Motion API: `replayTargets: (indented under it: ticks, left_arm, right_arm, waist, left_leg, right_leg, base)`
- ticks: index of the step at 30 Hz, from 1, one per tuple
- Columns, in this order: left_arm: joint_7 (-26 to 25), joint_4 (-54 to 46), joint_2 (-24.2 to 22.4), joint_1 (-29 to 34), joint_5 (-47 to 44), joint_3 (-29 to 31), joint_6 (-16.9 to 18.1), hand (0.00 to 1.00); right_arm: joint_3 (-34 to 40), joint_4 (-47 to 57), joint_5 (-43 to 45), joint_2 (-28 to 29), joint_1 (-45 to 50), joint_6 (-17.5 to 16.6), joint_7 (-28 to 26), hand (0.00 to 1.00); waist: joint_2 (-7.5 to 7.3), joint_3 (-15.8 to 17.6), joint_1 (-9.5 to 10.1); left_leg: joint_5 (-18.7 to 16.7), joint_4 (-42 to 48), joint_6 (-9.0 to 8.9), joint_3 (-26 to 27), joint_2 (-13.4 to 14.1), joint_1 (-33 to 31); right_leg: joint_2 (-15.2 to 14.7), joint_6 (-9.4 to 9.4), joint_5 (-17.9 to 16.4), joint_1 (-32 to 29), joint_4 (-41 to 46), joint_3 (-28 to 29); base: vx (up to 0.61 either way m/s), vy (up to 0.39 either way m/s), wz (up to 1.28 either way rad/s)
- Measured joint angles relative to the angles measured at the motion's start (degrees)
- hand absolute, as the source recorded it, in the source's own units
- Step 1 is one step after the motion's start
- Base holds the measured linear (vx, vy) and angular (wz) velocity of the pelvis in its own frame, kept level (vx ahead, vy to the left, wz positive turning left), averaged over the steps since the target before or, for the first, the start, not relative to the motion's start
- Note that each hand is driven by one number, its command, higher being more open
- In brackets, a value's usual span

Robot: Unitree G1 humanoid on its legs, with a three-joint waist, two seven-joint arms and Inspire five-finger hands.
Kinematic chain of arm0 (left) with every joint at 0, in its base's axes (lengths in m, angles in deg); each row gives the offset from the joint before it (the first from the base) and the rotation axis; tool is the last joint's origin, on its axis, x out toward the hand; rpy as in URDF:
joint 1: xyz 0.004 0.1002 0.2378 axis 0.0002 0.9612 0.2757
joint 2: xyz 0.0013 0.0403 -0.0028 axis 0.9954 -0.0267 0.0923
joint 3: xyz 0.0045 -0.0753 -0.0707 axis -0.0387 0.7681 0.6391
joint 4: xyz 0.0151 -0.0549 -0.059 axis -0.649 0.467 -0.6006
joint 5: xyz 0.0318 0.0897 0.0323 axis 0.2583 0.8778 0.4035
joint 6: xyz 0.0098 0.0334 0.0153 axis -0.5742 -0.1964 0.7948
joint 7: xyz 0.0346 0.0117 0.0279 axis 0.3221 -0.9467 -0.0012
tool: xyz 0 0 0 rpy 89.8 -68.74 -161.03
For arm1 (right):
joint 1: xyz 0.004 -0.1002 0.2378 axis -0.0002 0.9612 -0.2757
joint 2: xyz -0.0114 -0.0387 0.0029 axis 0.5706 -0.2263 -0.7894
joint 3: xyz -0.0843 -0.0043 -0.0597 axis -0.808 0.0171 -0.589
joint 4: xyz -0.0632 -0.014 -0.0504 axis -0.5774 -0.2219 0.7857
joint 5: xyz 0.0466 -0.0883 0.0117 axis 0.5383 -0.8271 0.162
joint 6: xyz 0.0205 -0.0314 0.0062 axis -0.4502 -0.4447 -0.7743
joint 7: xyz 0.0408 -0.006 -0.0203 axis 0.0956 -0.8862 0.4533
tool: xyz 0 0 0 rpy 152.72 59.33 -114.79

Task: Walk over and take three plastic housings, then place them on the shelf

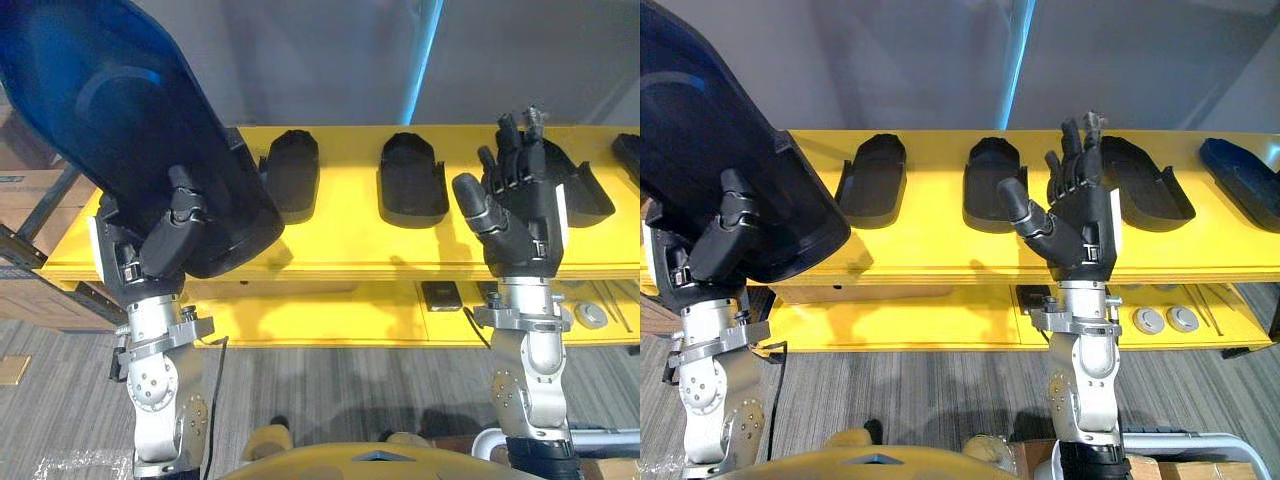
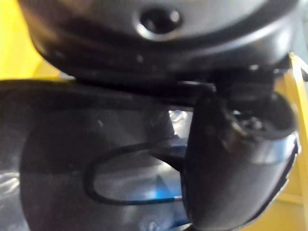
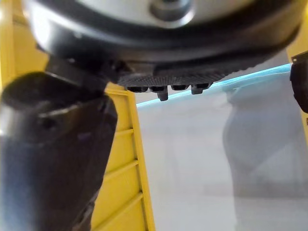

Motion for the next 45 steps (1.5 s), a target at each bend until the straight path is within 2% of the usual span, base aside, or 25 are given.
replayTargets:
  ticks: [1, 2, 3, 4, 6, 7, 8, 9, 10, 11, 12, 13, 15, 17, 19, 20, 21, 22, 25, 27, 33, 36, 39, 43, 45]
  left_arm:
    - [0.22, 0.07, -0.01, -0.07, 0.05, -0.07, 0.00, 0.00]
    - [1.03, 0.31, 0.10, -0.04, 0.00, -0.10, 0.00, 0.00]
    - [1.17, 0.64, 0.08, 0.04, -0.12, -0.11, 0.01, 0.00]
    - [1.01, 1.59, -0.01, 0.08, -0.35, -0.11, 0.27, 0.00]
    - [0.65, 3.71, -0.05, 0.06, -0.31, -0.26, 0.41, 0.00]
    - [0.90, 4.71, -0.04, -0.01, -0.32, -1.21, 0.52, 0.00]
    - [1.46, 5.10, -0.03, -0.14, -0.30, -1.47, 0.52, 0.00]
    - [2.61, 6.17, 0.98, -1.23, -0.32, -1.99, 0.58, 0.00]
    - [3.62, 7.41, 2.17, -1.78, -0.73, -2.45, 0.59, 0.00]
    - [4.04, 8.17, 2.73, -2.13, -0.73, -2.62, 0.54, 0.00]
    - [4.31, 9.41, 4.29, -3.11, 0.05, -3.00, 0.13, 0.00]
    - [4.33, 9.81, 5.56, -3.43, 0.03, -3.08, -0.18, 0.00]
    - [5.50, 10.17, 7.42, -4.82, -1.41, -3.07, -0.20, 0.00]
    - [6.37, 10.01, 7.17, -7.18, -2.53, -2.60, -0.21, 0.00]
    - [6.20, 9.99, 6.47, -8.29, -2.58, -2.54, -0.22, 0.00]
    - [5.98, 9.57, 5.38, -8.29, -2.55, -2.65, -0.22, 0.00]
    - [5.93, 9.44, 4.56, -8.20, -2.55, -2.98, -0.21, 0.00]
    - [5.91, 8.65, 3.19, -7.59, -2.52, -4.00, -0.21, 0.00]
    - [5.97, 5.87, 2.91, -5.33, -2.29, -4.48, -0.15, 0.00]
    - [5.97, 5.47, 2.91, -5.31, -2.38, -4.35, -0.12, 0.00]
    - [6.02, 5.48, 2.66, -4.86, -2.38, -4.38, -0.10, 0.00]
    - [5.89, 5.48, 2.51, -4.61, -2.35, -4.21, -0.10, 0.00]
    - [5.36, 5.53, 2.48, -4.51, -2.09, -4.32, -0.10, 0.00]
    - [2.87, 5.59, 2.67, -4.83, -1.42, -4.11, -0.04, 0.00]
    - [1.96, 6.10, 2.79, -4.84, 0.68, -3.65, -0.72, 0.00]
  right_arm:
    - [0.02, 0.02, 0.05, -0.01, -0.13, 0.00, 0.02, 1.00]
    - [-0.20, -0.04, 0.17, -0.06, -0.86, 0.05, 0.39, 1.00]
    - [-0.47, -0.15, 0.37, -0.24, -1.30, 0.05, 0.52, 1.00]
    - [-1.18, -0.41, 0.60, -1.16, -3.08, 0.04, 0.64, 1.00]
    - [-2.87, -0.95, 1.06, -2.85, -5.83, -0.02, 0.83, 1.00]
    - [-2.81, -0.98, 1.20, -3.54, -6.51, -0.39, 1.28, 1.00]
    - [-2.72, -1.05, 1.34, -3.40, -6.46, -0.71, 1.85, 1.00]
    - [-2.65, -2.36, 2.46, -1.62, -6.07, -1.51, 2.47, 1.00]
    - [-3.08, -4.65, 3.21, 0.57, -5.44, -1.49, 3.03, 1.00]
    - [-3.51, -5.86, 3.27, 1.26, -4.79, -1.49, 3.09, 1.00]
    - [-4.42, -8.22, 3.15, 2.65, -3.69, -1.49, 3.40, 1.00]
    - [-5.29, -9.89, 2.74, 3.52, -3.66, -1.48, 3.61, 1.00]
    - [-6.24, -9.60, 1.56, 4.24, -3.69, -1.57, 4.13, 1.00]
    - [-5.55, -7.24, -0.09, 3.21, -4.93, -1.75, 4.41, 1.00]
    - [-5.07, -6.17, -0.06, 2.77, -5.29, -2.33, 4.32, 1.00]
    - [-4.57, -5.74, -0.03, 2.68, -4.98, -2.45, 3.95, 1.00]
    - [-4.07, -5.59, -0.04, 2.50, -4.63, -2.53, 3.88, 1.00]
    - [-3.08, -5.56, -0.10, 2.36, -3.94, -2.73, 3.72, 1.00]
    - [-2.68, -5.11, -0.13, 2.35, -3.76, -2.99, 2.81, 1.00]
    - [-2.67, -4.94, -0.09, 2.35, -3.77, -3.98, 2.27, 1.00]
    - [-2.40, -4.44, -0.64, 2.37, -3.07, -4.06, 0.34, 1.00]
    - [-0.19, -1.34, -2.27, 2.29, -1.78, -4.06, -0.56, 1.00]
    - [2.31, 0.66, -2.28, 1.61, -1.91, -4.07, -0.35, 1.00]
    - [3.62, 0.68, -1.83, -0.79, -3.05, -4.08, 0.36, 1.00]
    - [3.66, 0.67, -1.93, -0.77, -3.12, -4.08, 0.87, 1.00]
  waist:
    - [-0.72, 0.46, -0.29]
    - [-0.51, 1.03, -0.50]
    - [-0.70, 1.13, -0.62]
    - [-0.65, 1.23, -0.21]
    - [1.13, 0.29, -0.46]
    - [2.82, -0.06, -1.38]
    - [3.27, -0.09, -1.88]
    - [2.47, 0.39, -2.35]
    - [1.05, 1.32, -2.18]
    - [0.86, 1.57, -1.80]
    - [0.41, 1.99, -1.32]
    - [0.36, 2.04, -1.39]
    - [0.03, 1.84, -1.29]
    - [-0.12, 1.76, -0.77]
    - [-0.06, 1.79, -1.04]
    - [0.00, 1.82, -1.52]
    - [0.18, 1.83, -1.54]
    - [0.71, 1.76, -1.53]
    - [0.60, 1.67, -1.37]
    - [0.60, 1.67, -1.36]
    - [0.75, 1.72, -1.29]
    - [0.87, 1.69, -1.41]
    - [0.81, 1.75, -1.70]
    - [1.97, 1.28, -1.85]
    - [1.99, 1.25, -2.78]
  left_leg:
    - [-0.85, 2.69, 1.19, 0.37, 0.07, -1.40]
    - [-1.80, 10.79, 2.34, -0.06, 2.15, -4.81]
    - [-1.84, 13.10, 2.24, -0.84, 3.23, -5.78]
    - [-2.40, 15.69, 0.95, -2.53, 5.01, -6.26]
    - [-2.84, 16.50, 0.18, -4.16, 6.36, -5.66]
    - [-4.28, 15.58, -1.80, -3.69, 6.43, -4.68]
    - [-6.71, 14.52, -5.21, -3.07, 5.88, -3.92]
    - [-9.32, 14.54, -8.67, -1.29, 3.68, -2.98]
    - [-10.73, 16.56, -6.95, -0.01, 1.91, -3.29]
    - [-11.37, 17.57, -6.14, 0.49, 1.73, -4.01]
    - [-11.58, 17.62, -4.78, 1.22, 1.28, -4.08]
    - [-10.98, 16.42, -3.25, 2.05, 1.01, -3.88]
    - [-8.93, 12.93, -0.45, 2.03, -0.36, -3.71]
    - [-6.79, 9.71, 1.33, 2.10, -2.91, -3.46]
    - [-5.85, 8.16, 2.59, 2.05, -4.60, -2.76]
    - [-5.62, 7.84, 3.03, 1.82, -5.63, -2.27]
    - [-5.41, 7.42, 3.35, 1.64, -6.06, -1.96]
    - [-5.08, 6.73, 3.63, 1.32, -6.21, -1.69]
    - [-3.07, 3.00, 3.50, 1.67, -6.43, -0.67]
    - [-1.92, 1.40, 3.41, 1.56, -6.65, -0.63]
    - [-2.47, 4.36, 2.46, 0.47, -5.75, -1.12]
    - [-0.98, 3.14, 1.19, -0.26, -5.60, -0.87]
    - [1.22, 2.88, -1.07, -0.60, -6.39, -1.07]
    - [1.17, -0.51, -0.98, 0.68, -6.71, 0.27]
    - [2.01, -3.00, 0.35, 1.10, -7.27, 1.85]
  right_leg:
    - [-0.78, -0.13, -0.11, -0.32, 0.12, -0.29]
    - [-2.42, 0.47, -0.52, -0.59, 1.26, 0.02]
    - [-3.23, 0.89, -0.80, -1.08, 2.20, 0.31]
    - [-4.85, 2.06, -1.46, -2.96, 4.59, 2.26]
    - [-6.98, 4.71, -1.66, -5.12, 6.63, 5.52]
    - [-8.40, 6.70, -1.11, -5.49, 6.79, 6.44]
    - [-9.29, 7.72, -0.64, -5.50, 6.70, 6.84]
    - [-11.69, 9.61, 1.28, -4.98, 5.70, 8.10]
    - [-12.99, 8.27, 5.68, -4.07, 2.67, 9.42]
    - [-13.05, 6.76, 8.45, -4.03, 1.53, 9.86]
    - [-12.95, 2.76, 13.94, -4.28, -0.03, 9.08]
    - [-12.66, 0.35, 16.06, -4.53, -1.00, 7.55]
    - [-7.43, 2.51, 6.92, -4.88, 6.77, 6.37]
    - [-2.56, 1.85, -1.63, -4.73, 9.94, 5.15]
    - [0.28, 1.95, -5.93, -4.08, 9.84, 5.70]
    - [2.39, 0.71, -7.86, -2.76, 7.94, 6.41]
    - [2.58, -0.34, -7.92, -1.70, 6.38, 6.95]
    - [2.97, -1.26, -6.59, -0.46, 3.41, 6.90]
    - [3.44, -0.88, -3.60, 1.33, -1.61, 7.19]
    - [3.33, -0.75, -3.25, 0.99, -2.02, 7.13]
    - [3.97, -1.59, -3.90, 1.74, -0.10, 7.23]
    - [3.97, -2.12, -4.21, 1.80, 0.07, 7.15]
    - [2.76, -3.02, -4.79, 1.11, 1.18, 7.44]
    - [2.17, -2.35, -5.20, -2.57, 5.05, 9.60]
    - [1.79, -1.53, -4.71, -2.22, 4.92, 9.82]
  base:
    - [-0.06, 0.080, 0.18]
    - [-0.07, 0.081, 0.10]
    - [-0.09, 0.138, -0.26]
    - [-0.10, 0.324, -0.60]
    - [-0.04, 0.479, -0.55]
    - [0.03, 0.454, -0.12]
    - [0.03, 0.588, -0.01]
    - [0.01, 0.561, -0.12]
    - [-0.01, 0.544, -0.19]
    - [-0.05, 0.537, -0.25]
    - [-0.08, 0.546, -0.12]
    - [-0.05, 0.532, 0.03]
    - [0.01, 0.352, 0.16]
    - [0.02, 0.222, 0.13]
    - [0.00, 0.129, 0.14]
    - [-0.01, 0.052, 0.18]
    - [-0.01, 0.026, 0.20]
    - [-0.03, 0.066, 0.10]
    - [-0.04, 0.051, -0.04]
    - [-0.02, 0.003, 0.06]
    - [-0.02, -0.023, 0.10]
    - [-0.05, -0.021, 0.10]
    - [-0.08, -0.010, -0.03]
    - [-0.08, 0.041, -0.24]
    - [-0.07, 0.067, -0.13]
